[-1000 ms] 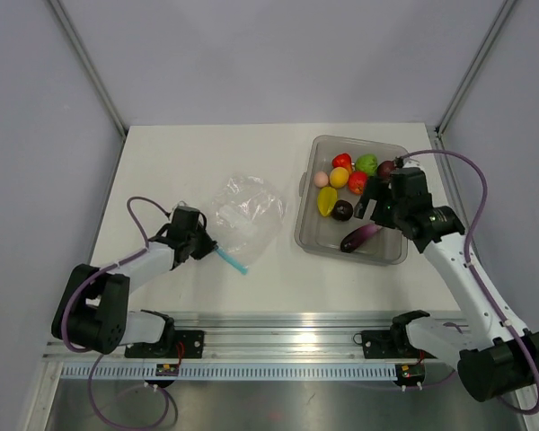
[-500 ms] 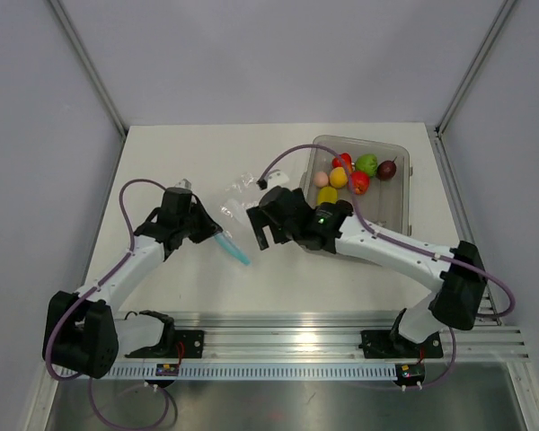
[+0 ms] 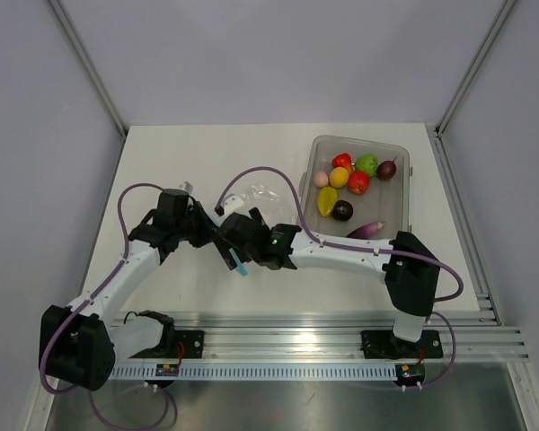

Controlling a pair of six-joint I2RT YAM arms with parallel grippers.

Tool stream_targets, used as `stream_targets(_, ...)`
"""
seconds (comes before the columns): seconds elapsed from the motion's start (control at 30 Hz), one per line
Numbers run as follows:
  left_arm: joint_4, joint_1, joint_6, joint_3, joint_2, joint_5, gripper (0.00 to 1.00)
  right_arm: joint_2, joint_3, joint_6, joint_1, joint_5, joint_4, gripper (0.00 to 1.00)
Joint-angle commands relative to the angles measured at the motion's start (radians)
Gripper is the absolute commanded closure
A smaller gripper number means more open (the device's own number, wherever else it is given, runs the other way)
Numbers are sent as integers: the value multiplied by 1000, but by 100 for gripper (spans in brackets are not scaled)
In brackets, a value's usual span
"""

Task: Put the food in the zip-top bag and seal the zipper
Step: Open the zipper of the food storage bag.

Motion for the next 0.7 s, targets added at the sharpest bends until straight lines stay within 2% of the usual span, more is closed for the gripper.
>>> stream_targets(0.0, -2, 2, -9, 57, -36, 44, 100, 27, 69, -13, 24, 43, 62, 10)
stream_targets(0.13, 9, 2, -28, 49, -45, 65, 100, 53, 79, 16, 34, 74, 63, 11)
stream_targets(0.27, 17, 2, -40, 46, -56, 87, 100, 76, 80, 49, 41, 171, 54, 19)
stream_targets(0.37, 12, 4, -45, 51, -60, 105, 100, 78, 72, 65, 39, 202, 54, 39)
stream_targets(0.4, 11, 4, -43, 54, -60, 108, 100, 76, 71, 78, 39, 202, 51, 62)
stream_targets(0.5, -5, 5, -23, 68, -66, 110, 100, 49, 59, 95, 41, 204, 62, 100)
stream_targets(0.53, -9, 7, -17, 72, -71, 107, 99, 41, 51, 98, 41, 207, 62, 100)
stream_targets(0.57, -8, 8, -9, 74, -76, 107, 94, 36, 46, 101, 39, 209, 63, 100)
stream_targets(0.63, -14, 16, 23, 91, -82, 115, 65, 12, 33, 116, 37, 207, 81, 100)
stream_targets(0.67, -12, 21, 35, 97, -88, 122, 47, 6, 36, 125, 34, 206, 82, 100)
